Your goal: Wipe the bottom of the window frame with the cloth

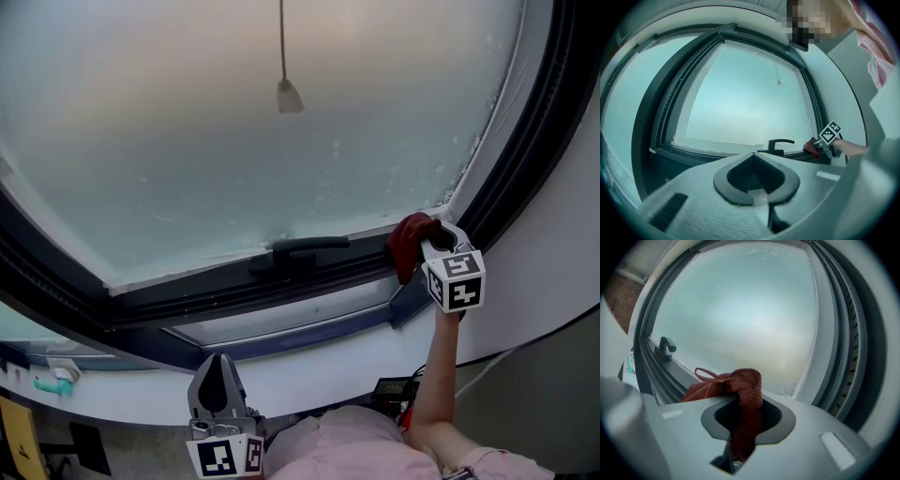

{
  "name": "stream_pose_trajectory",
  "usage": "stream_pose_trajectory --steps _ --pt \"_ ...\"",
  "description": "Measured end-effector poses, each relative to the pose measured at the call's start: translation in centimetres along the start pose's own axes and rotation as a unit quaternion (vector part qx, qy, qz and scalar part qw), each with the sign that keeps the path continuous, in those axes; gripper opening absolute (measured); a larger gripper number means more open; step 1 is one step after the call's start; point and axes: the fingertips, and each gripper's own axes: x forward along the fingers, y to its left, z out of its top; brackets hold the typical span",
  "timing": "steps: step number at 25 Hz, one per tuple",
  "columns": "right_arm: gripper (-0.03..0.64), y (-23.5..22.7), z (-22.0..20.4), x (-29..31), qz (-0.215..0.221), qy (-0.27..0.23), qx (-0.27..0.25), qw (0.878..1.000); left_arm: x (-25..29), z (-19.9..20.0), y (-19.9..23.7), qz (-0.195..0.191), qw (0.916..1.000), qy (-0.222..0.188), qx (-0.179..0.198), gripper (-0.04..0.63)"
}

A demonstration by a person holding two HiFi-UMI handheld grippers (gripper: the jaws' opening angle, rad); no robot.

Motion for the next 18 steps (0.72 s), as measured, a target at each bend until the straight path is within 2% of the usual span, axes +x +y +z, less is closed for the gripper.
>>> stream_pose_trajectory --steps 8,18 --pt "0.063 -1.9 -0.6 0.0 -0.018 0.002 0.007 1.000 0.2 -0.2 -0.2 -0.001 1.0000 0.002 0.001 -0.006" --pt "0.063 -4.8 -1.6 -0.3 -0.062 0.012 0.000 0.998 0.4 0.0 -0.3 -0.002 1.0000 -0.001 0.001 -0.006"
